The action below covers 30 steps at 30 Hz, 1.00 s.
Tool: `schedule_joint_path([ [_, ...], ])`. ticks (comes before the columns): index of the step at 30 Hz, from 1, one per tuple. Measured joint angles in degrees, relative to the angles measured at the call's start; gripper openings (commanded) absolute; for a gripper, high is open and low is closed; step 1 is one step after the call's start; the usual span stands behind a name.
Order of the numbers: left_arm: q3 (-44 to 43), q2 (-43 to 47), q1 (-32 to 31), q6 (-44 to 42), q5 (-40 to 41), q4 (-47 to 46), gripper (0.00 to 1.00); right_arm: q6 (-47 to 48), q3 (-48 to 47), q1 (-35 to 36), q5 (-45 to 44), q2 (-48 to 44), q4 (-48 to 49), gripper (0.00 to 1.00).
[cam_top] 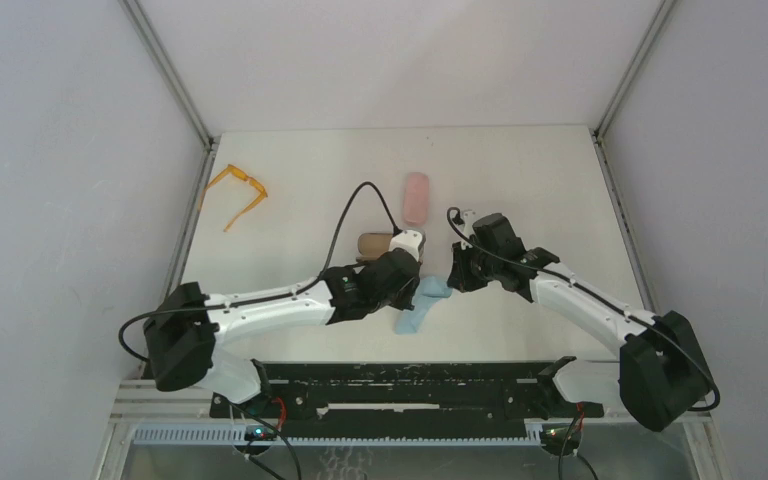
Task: Organize the sunglasses
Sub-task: Fold the glasses cleaning cloth at the center of the board.
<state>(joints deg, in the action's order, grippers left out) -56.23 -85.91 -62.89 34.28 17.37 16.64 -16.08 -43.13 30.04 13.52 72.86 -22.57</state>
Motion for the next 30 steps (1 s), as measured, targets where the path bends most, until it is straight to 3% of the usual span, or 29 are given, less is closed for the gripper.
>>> schedule_joint_path([
  [10, 5.9, 10.38, -1.18, -1.01, -1.03, 0.04, 0.0, -1.7, 1.11, 6.4, -0.9, -9.94, 0.52, 0.0],
  [19, 6.4, 21.73, -6.14, -1.36, -1.03, 2.62, 0.0, -4.31, 1.2, 12.85, -2.34, -18.36, -0.55, 0.0],
  [30, 8.41, 25.77, -7.76, 1.2, 0.37, 6.82, 0.0, -9.79, 1.2, 16.22, -4.09, -21.9, -5.4, 0.0],
])
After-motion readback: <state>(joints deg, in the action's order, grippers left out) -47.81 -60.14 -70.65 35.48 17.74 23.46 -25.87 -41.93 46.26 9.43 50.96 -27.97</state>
